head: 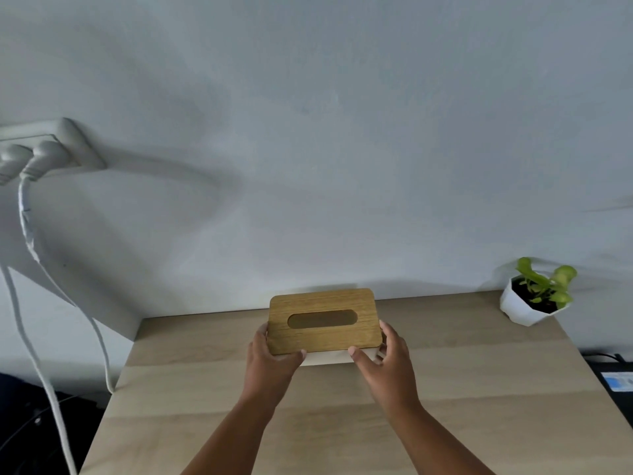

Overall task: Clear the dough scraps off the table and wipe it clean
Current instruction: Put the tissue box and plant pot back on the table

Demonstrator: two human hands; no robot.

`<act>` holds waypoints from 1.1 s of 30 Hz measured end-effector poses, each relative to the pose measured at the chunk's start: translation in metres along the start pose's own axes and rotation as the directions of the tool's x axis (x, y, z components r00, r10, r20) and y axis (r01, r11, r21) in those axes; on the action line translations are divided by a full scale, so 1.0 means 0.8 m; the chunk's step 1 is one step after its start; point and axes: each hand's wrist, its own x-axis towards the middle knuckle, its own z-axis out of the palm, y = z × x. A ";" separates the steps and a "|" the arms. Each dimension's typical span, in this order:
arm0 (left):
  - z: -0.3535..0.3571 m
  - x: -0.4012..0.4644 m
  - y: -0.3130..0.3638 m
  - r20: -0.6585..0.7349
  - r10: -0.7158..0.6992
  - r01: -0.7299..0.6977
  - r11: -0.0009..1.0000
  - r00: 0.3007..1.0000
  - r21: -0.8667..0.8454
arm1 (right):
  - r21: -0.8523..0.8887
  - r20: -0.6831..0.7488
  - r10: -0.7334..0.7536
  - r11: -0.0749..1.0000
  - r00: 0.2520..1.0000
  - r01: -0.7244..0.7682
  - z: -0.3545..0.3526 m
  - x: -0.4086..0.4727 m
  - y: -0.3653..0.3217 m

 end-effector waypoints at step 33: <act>-0.007 0.048 -0.018 0.003 0.032 -0.032 0.999 0.999 -0.017 | 0.021 -0.003 -0.026 0.999 1.000 0.026 0.040 0.034 0.006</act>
